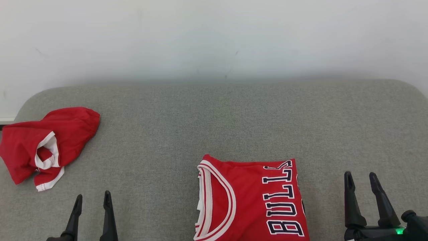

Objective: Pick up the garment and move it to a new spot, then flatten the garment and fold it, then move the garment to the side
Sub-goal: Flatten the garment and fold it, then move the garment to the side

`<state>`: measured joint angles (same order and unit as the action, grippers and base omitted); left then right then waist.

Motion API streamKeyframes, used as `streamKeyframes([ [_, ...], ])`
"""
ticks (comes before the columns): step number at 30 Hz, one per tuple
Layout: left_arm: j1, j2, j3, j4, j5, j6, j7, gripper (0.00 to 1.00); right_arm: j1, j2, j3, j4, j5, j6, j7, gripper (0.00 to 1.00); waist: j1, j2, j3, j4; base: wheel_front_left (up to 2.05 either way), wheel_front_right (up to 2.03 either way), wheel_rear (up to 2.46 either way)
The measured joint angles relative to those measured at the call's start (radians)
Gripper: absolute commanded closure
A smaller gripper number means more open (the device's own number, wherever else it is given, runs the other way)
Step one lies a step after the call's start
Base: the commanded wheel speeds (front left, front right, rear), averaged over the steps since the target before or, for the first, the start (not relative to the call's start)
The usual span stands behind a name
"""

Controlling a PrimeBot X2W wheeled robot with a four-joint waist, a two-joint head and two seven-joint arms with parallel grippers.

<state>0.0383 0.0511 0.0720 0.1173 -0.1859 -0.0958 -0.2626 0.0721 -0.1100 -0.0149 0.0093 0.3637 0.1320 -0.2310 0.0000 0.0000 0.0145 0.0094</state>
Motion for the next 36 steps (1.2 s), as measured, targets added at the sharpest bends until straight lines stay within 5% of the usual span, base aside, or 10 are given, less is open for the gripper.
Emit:
streamKeyframes([
  [36, 0.026, 0.001, -0.049, 0.025, 0.037, -0.025, 0.0, 0.0, 0.011, 0.006, 0.021, 0.147, -0.076, 0.0, -0.026, 0.0, 0.0, 0.0, -0.04, 0.027, 0.0, 0.0, 0.0],
])
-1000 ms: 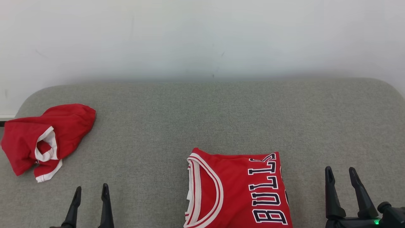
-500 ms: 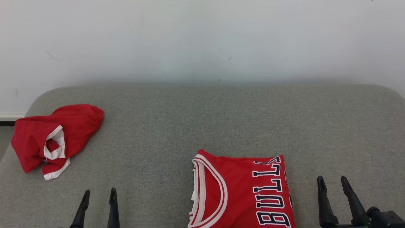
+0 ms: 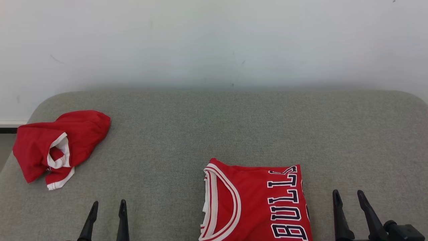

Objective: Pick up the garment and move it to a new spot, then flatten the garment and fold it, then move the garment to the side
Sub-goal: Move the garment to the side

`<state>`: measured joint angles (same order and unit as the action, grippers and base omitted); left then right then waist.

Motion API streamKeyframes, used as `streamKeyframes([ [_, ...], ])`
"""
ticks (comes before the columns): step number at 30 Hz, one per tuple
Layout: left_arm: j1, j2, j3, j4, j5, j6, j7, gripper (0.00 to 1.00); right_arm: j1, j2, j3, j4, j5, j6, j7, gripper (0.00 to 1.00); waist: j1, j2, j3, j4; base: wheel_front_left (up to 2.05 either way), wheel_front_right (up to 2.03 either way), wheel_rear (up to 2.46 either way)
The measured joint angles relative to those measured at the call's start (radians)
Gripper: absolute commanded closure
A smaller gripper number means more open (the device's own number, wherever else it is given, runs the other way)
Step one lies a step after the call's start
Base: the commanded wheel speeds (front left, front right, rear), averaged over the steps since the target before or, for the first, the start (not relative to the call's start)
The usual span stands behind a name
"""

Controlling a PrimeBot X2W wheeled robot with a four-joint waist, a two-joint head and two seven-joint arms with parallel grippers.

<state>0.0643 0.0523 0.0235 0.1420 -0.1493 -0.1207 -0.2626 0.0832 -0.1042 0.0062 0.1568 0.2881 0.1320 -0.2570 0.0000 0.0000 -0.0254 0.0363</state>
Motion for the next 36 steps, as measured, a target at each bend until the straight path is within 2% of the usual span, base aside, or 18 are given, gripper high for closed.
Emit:
streamKeyframes([
  [7, -0.004, 0.0, -0.006, 0.004, -0.001, -0.002, 0.0, 0.0, -0.08, -0.022, 0.048, 0.015, 0.019, 0.0, 0.032, 0.0, 0.0, 0.0, 0.006, 0.01, 0.0, 0.0, 0.0],
  [11, -0.022, 0.0, -0.008, 0.01, -0.002, -0.003, 0.0, 0.0, -0.149, -0.039, 0.076, 0.07, 0.019, 0.0, 0.084, 0.0, 0.0, 0.0, 0.018, 0.023, 0.0, 0.0, 0.0],
  [17, -0.04, 0.0, -0.019, 0.014, -0.01, -0.003, 0.0, 0.0, -0.229, -0.045, 0.089, 0.229, 0.024, 0.0, 0.138, 0.0, 0.0001, 0.0, 0.047, 0.044, 0.0, 0.0, 0.0],
  [31, -0.074, -0.001, -0.017, 0.018, -0.018, -0.004, 0.0, 0.0, -0.34, -0.022, 0.158, 0.564, 0.03, 0.0, 0.144, 0.02, 0.0001, 0.0002, 0.107, 0.072, 0.0, 0.0, 0.0],
  [32, -0.077, -0.001, -0.017, 0.019, -0.018, -0.004, 0.0, 0.0, -0.349, -0.018, 0.164, 0.579, 0.038, 0.0, 0.15, 0.69, 0.0001, 0.0001, 0.11, 0.072, 0.0, 0.0, 0.0],
  [33, -0.081, -0.001, -0.018, 0.021, -0.018, -0.004, 0.0, 0.0, -0.358, -0.016, 0.168, 0.589, 0.046, 0.0, 0.15, 0.95, 0.0, 0.0001, 0.112, 0.071, 0.0, 0.0, 0.0],
  [34, -0.085, -0.001, -0.018, 0.021, -0.018, -0.004, 0.0, 0.0, -0.365, -0.015, 0.172, 0.597, 0.055, 0.0, 0.143, 1.0, 0.0, 0.0001, 0.114, 0.071, 0.0, 0.0, 0.0],
  [36, -0.091, -0.001, -0.015, 0.024, -0.019, -0.004, 0.0, 0.0, -0.377, -0.014, 0.183, 0.612, 0.064, 0.0, 0.137, 1.0, 0.0001, 0.0001, 0.118, 0.07, 0.0, 0.0, 0.0],
])
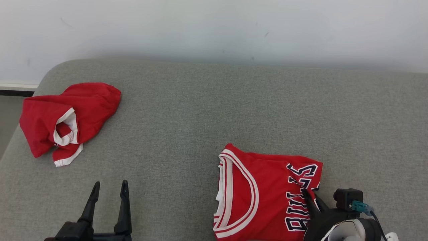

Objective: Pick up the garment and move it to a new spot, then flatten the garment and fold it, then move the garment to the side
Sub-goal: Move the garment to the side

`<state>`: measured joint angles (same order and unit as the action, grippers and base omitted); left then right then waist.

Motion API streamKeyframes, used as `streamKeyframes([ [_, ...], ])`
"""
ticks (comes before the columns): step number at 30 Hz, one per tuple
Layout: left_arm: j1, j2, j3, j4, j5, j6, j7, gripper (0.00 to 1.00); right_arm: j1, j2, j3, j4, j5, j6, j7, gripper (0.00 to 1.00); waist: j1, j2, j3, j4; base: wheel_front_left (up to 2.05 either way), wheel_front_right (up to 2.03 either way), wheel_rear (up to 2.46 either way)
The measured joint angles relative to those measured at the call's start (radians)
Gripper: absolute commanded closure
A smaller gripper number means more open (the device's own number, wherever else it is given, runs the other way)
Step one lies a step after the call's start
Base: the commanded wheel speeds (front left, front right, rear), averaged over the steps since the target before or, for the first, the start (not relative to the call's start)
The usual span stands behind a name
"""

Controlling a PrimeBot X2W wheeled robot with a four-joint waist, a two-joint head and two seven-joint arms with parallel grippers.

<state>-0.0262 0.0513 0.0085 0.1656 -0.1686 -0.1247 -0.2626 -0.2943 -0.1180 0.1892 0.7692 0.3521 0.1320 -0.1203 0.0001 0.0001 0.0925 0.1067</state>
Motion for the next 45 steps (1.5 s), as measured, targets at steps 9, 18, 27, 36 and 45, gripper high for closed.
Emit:
streamKeyframes([
  [9, -0.026, 0.0, 0.01, -0.011, -0.011, 0.0, 0.0, 0.0, -0.183, -0.046, 0.065, 0.009, 0.029, 0.0, -0.003, 1.0, 0.0, 0.0, 0.042, -0.017, 0.0, 0.0, 0.0],
  [18, -0.115, 0.0, -0.01, -0.058, -0.019, -0.004, 0.0, 0.0, -0.443, -0.182, 0.071, 0.024, 0.035, 0.0, 0.026, 1.0, 0.0001, 0.0001, 0.157, -0.04, 0.0, 0.0, 0.0],
  [27, -0.191, 0.029, 0.005, -0.143, 0.004, -0.005, 0.0, 0.0, -0.632, -0.335, 0.066, 0.011, 0.044, 0.0, 0.048, 1.0, 0.0003, 0.0001, 0.317, -0.109, 0.0, 0.0, 0.0],
  [36, -0.194, 0.104, 0.024, -0.233, 0.03, -0.007, 0.0, 0.0, -0.732, -0.419, 0.06, -0.001, 0.059, 0.0, 0.077, 1.0, 0.0001, 0.0001, 0.408, -0.238, 0.0, 0.0, 0.0],
  [45, -0.186, 0.141, 0.022, -0.283, 0.04, -0.006, 0.002, 0.0, -0.806, -0.483, 0.065, -0.027, 0.066, 0.0, 0.107, 1.0, 0.0001, 0.0, 0.492, -0.314, 0.0, 0.0, 0.0],
])
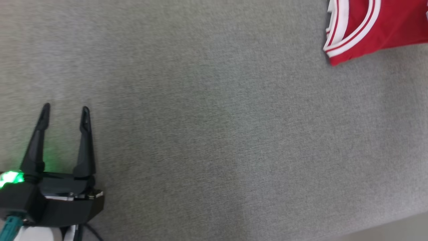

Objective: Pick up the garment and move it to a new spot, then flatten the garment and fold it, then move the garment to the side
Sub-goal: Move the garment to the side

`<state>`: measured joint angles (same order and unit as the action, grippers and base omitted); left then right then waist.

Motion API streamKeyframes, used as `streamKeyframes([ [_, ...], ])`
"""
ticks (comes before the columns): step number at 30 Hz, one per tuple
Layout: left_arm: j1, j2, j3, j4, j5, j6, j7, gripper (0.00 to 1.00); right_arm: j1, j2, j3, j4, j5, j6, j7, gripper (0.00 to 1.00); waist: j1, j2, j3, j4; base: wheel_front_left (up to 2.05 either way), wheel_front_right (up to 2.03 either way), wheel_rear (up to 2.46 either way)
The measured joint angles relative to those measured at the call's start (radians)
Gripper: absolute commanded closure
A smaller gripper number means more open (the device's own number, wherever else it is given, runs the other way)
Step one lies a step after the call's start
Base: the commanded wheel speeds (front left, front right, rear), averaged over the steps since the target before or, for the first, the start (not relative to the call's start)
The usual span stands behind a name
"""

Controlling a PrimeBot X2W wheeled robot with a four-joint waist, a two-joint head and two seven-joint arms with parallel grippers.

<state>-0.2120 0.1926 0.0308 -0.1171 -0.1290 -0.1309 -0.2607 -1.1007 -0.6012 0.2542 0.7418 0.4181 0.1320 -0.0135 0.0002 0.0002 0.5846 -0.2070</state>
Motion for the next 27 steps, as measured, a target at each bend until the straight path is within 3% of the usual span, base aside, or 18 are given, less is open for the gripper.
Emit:
streamKeyframes([
  [10, 0.004, 0.034, 0.012, -0.074, -0.001, 0.005, 0.025, 0.0, -0.086, -0.044, 0.002, 0.041, -0.017, 0.0, 0.023, 1.0, -0.0003, -0.0003, 0.08, -0.05, 0.0, 0.0, 0.0],
  [20, -0.001, 0.035, 0.002, -0.095, -0.003, 0.01, 0.03, 0.0, -0.156, -0.038, 0.013, 0.124, -0.075, 0.0, 0.003, 1.0, -0.0003, -0.0003, 0.107, -0.04, 0.0, 0.0, 0.0],
  [21, -0.002, 0.035, 0.001, -0.095, -0.003, 0.013, 0.03, 0.0, -0.161, -0.037, 0.008, 0.133, -0.082, 0.0, -0.006, 0.58, -0.0003, -0.0003, 0.109, -0.038, 0.0, 0.0, 0.0],
  [22, -0.003, 0.034, 0.001, -0.095, -0.005, 0.016, 0.029, 0.0, -0.169, -0.036, 0.003, 0.143, -0.093, 0.0, -0.013, 0.0, -0.0003, -0.0003, 0.11, -0.036, 0.0, 0.0, 0.0],
  [27, -0.008, 0.03, -0.003, -0.084, -0.016, 0.017, 0.021, 0.0, -0.187, -0.023, -0.013, 0.172, -0.137, 0.0, -0.055, 0.0, -0.0002, -0.0003, 0.11, -0.03, 0.0, 0.0, 0.0],
])
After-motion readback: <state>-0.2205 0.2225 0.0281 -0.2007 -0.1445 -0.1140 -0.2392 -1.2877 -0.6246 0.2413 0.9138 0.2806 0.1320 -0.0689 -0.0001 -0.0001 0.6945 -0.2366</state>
